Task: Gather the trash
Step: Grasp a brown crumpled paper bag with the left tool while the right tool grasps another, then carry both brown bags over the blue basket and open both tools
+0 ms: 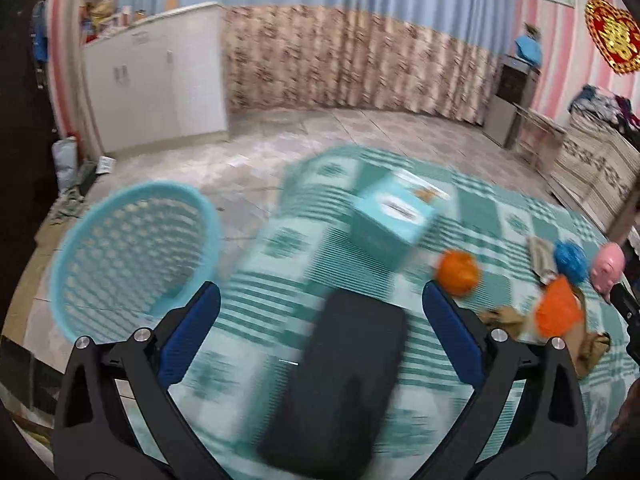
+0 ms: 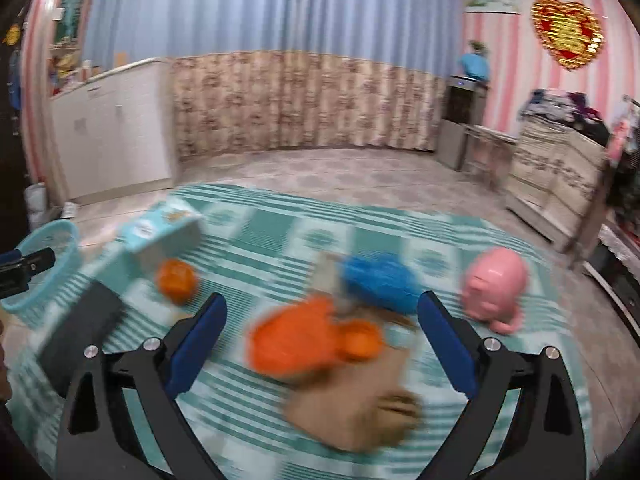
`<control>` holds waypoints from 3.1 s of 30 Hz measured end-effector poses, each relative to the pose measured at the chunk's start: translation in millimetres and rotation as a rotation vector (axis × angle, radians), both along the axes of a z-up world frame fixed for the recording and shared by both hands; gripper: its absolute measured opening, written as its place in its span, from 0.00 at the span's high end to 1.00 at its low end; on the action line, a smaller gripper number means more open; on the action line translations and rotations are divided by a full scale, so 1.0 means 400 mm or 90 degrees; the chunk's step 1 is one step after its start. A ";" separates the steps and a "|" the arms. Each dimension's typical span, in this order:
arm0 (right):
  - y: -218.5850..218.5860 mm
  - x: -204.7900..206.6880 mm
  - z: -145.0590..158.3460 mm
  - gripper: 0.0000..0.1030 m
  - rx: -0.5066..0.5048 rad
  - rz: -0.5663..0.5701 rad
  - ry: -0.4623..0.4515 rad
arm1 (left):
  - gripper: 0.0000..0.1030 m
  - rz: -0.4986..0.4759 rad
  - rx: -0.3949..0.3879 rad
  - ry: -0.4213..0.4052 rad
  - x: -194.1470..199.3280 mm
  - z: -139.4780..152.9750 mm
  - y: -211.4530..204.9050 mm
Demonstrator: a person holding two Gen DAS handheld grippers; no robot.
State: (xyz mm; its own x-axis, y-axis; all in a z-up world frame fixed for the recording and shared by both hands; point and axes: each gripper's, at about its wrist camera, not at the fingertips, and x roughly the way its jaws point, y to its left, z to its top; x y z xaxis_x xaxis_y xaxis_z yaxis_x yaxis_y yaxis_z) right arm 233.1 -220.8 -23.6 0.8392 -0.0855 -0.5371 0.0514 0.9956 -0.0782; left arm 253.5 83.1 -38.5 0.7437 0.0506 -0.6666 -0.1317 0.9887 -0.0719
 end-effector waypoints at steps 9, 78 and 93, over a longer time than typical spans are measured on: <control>-0.203 -0.049 -0.110 0.09 0.087 -0.089 0.018 | 0.05 -0.109 0.047 0.038 0.035 -0.086 -0.255; 0.392 0.028 0.028 0.59 0.057 0.176 -0.019 | 0.50 0.051 0.050 -0.047 -0.035 0.069 0.328; 0.584 0.094 -0.005 0.59 0.062 0.233 0.004 | 0.49 0.115 0.067 -0.066 0.022 0.020 0.546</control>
